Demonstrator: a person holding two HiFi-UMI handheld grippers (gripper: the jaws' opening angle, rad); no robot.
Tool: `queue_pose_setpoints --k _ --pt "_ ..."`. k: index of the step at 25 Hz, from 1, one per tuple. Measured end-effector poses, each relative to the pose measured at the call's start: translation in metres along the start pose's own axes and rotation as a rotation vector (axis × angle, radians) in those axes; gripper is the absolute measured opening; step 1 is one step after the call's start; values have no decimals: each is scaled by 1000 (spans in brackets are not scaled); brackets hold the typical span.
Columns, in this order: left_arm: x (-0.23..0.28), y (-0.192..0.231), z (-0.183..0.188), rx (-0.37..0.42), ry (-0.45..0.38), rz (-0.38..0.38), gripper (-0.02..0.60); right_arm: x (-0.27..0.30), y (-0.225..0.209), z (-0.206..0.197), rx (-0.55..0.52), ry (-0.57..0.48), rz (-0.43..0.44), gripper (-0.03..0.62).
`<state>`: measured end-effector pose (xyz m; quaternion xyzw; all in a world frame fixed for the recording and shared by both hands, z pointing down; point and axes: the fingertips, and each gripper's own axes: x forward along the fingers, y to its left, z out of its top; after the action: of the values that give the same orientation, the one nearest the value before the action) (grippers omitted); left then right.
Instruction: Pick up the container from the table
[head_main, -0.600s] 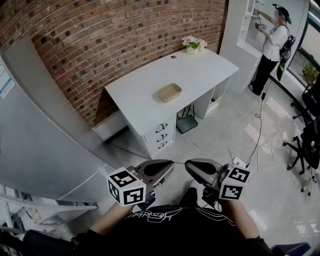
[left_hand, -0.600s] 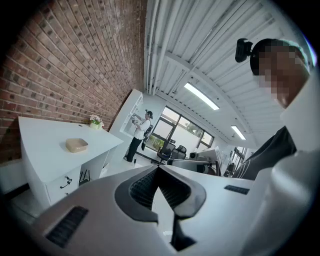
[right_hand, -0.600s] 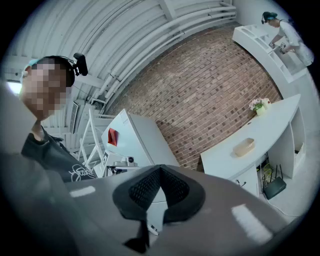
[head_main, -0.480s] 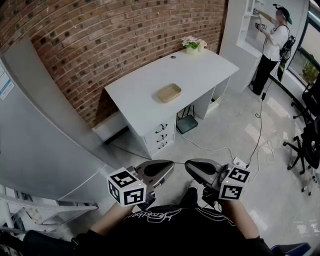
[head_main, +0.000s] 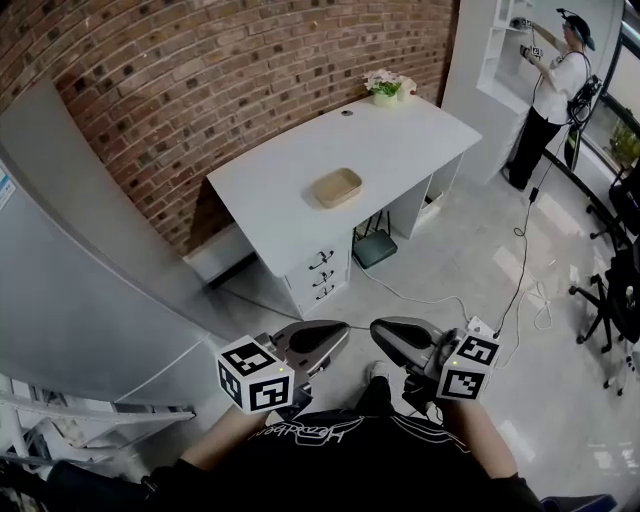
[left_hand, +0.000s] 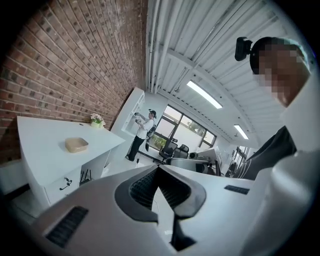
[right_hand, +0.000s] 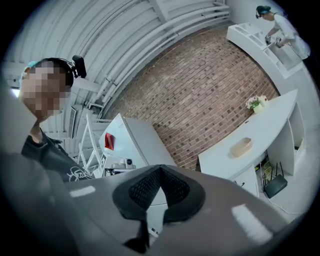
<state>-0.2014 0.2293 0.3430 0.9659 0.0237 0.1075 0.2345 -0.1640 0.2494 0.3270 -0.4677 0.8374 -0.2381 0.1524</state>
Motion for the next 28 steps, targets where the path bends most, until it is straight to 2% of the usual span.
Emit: queue_pose_setpoints --k 11,28 --pt "50 39 23 -39 -2 26 3 8 -59 31 33 18 26 3" --pt "187 104 83 -62 -2 74 3 -6 -196 109 90 33 55 3"
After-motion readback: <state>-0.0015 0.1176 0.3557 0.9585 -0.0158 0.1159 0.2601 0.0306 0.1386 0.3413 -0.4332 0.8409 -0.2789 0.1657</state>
